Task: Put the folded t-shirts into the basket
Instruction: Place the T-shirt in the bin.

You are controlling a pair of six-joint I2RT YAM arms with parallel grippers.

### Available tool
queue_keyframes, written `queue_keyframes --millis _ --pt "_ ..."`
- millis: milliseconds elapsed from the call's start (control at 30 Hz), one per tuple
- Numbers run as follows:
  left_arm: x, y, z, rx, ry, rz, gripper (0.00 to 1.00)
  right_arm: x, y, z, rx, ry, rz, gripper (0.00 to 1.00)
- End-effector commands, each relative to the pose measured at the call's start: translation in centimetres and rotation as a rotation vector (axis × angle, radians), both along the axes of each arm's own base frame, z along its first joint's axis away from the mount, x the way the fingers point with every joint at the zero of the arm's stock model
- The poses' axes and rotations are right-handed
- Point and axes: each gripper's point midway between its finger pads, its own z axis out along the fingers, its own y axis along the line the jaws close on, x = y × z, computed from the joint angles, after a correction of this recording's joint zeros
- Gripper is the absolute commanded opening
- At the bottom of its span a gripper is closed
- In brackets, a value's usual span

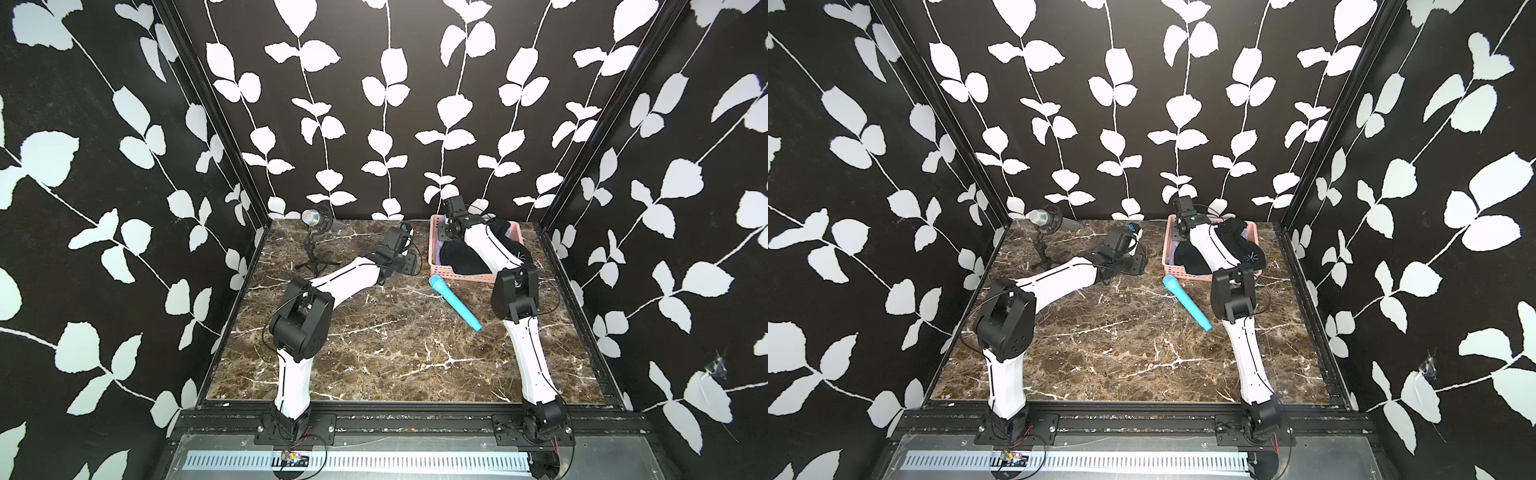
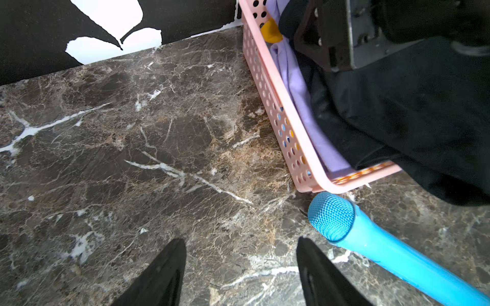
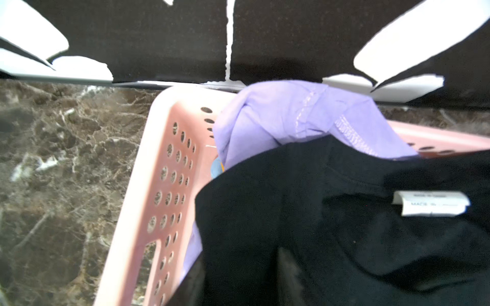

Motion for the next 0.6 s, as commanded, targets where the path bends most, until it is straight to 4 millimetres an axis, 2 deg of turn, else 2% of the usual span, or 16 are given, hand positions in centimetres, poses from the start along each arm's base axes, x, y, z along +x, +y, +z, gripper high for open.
queue_keyframes --millis 0,100,200,433,567 --pt "-0.1 0.4 3.1 -0.052 -0.046 0.003 0.69 0.5 -0.3 0.4 -0.012 -0.019 -0.017 0.3" --pt "-0.1 0.4 3.0 -0.054 -0.043 0.003 0.69 0.9 -0.5 1.0 -0.008 -0.036 -0.031 0.18" --pt "-0.1 0.5 2.9 -0.054 -0.04 0.003 0.69 1.2 -0.8 1.7 -0.004 -0.053 -0.05 0.02" --pt "0.0 0.8 2.8 -0.055 -0.033 0.004 0.69 2.4 -2.1 5.1 0.078 -0.14 -0.138 0.0" --pt "-0.1 0.7 2.7 -0.055 -0.031 0.002 0.69 3.2 -2.2 6.3 0.141 -0.185 -0.183 0.0"
